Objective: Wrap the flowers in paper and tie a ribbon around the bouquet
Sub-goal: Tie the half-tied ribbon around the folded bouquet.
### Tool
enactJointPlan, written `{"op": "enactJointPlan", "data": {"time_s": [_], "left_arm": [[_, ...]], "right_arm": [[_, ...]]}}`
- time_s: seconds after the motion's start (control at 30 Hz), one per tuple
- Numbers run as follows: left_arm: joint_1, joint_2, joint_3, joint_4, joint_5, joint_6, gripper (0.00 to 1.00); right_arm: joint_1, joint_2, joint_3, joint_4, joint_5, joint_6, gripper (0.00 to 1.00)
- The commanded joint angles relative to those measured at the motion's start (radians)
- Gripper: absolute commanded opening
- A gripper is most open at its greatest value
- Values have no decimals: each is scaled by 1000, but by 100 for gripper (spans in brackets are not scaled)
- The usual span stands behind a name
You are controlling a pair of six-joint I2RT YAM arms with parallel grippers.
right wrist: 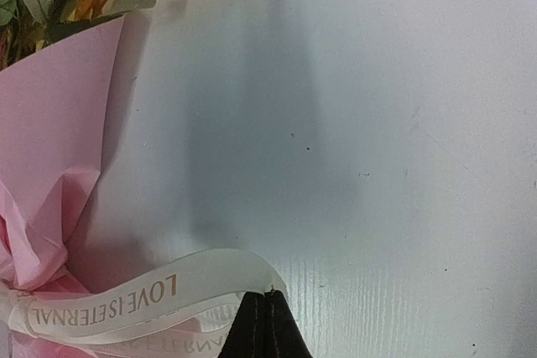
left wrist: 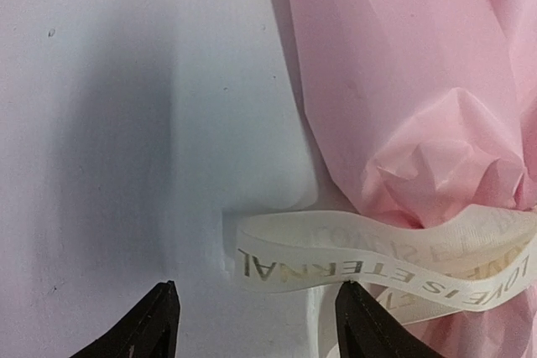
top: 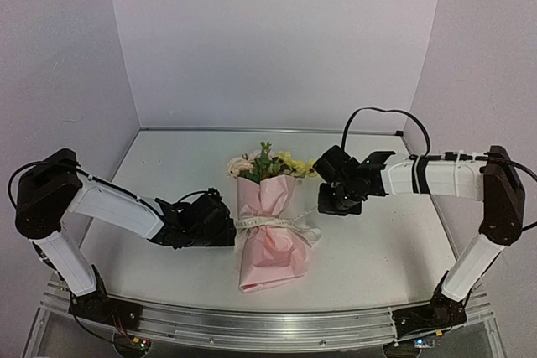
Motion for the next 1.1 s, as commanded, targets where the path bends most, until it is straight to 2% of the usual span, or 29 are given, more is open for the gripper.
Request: {"op": "enactJointPlan", "data": {"time_s": [0.0,0.47,0.8,1.07], "left_arm": [[-18,-25,4,82,-44,13,66],[-26,6,32,-43,-130,-52,63],[47,54,71,66,-95,19,61],[95,14,53,161,18,100,54]], "right_arm": [[-3,-22,51,-19,33,6,0],[-4,-29,49,-23,33,3,0],[-10,-44,33,-28,59,9,0],[-33,-34,33,-31,47,11,0]]}}
